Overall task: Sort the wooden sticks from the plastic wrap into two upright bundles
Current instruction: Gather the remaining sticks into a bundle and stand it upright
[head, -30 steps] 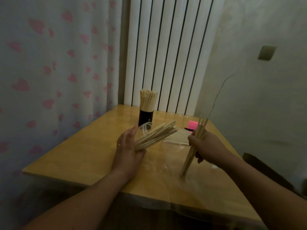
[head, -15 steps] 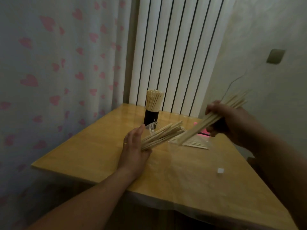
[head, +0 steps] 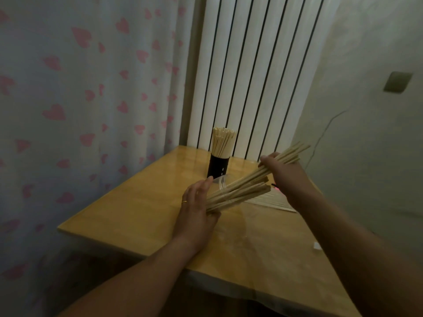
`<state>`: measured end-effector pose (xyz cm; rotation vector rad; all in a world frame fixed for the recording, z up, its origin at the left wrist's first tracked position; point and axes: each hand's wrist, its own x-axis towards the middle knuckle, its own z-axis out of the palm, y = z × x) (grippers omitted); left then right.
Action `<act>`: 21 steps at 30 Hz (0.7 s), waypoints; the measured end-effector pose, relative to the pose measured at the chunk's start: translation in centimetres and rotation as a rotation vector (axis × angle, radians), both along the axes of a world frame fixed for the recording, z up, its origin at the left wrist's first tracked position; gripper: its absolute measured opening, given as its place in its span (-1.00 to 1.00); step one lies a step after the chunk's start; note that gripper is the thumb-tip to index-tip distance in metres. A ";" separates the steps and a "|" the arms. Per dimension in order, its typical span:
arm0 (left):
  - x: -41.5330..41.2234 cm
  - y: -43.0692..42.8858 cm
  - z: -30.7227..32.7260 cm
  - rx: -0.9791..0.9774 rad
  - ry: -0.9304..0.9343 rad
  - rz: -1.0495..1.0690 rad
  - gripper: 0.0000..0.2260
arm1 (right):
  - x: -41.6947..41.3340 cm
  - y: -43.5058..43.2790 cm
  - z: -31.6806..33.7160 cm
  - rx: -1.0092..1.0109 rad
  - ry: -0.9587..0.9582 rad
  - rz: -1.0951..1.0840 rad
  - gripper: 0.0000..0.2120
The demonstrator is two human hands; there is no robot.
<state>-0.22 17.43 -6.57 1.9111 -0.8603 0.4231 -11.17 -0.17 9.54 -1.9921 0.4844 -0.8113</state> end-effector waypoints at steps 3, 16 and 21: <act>0.1 0.0 0.1 -0.023 0.002 0.004 -0.12 | 0.5 0.4 -0.9 0.103 0.054 0.060 -0.75; 0.0 -0.1 0.0 -0.023 0.015 0.010 -0.10 | 1.4 0.0 -2.0 0.329 0.026 0.097 -0.49; 0.1 -0.1 0.0 -0.019 0.013 0.007 -0.10 | 1.2 -0.5 -1.1 0.363 -0.324 -0.012 -0.65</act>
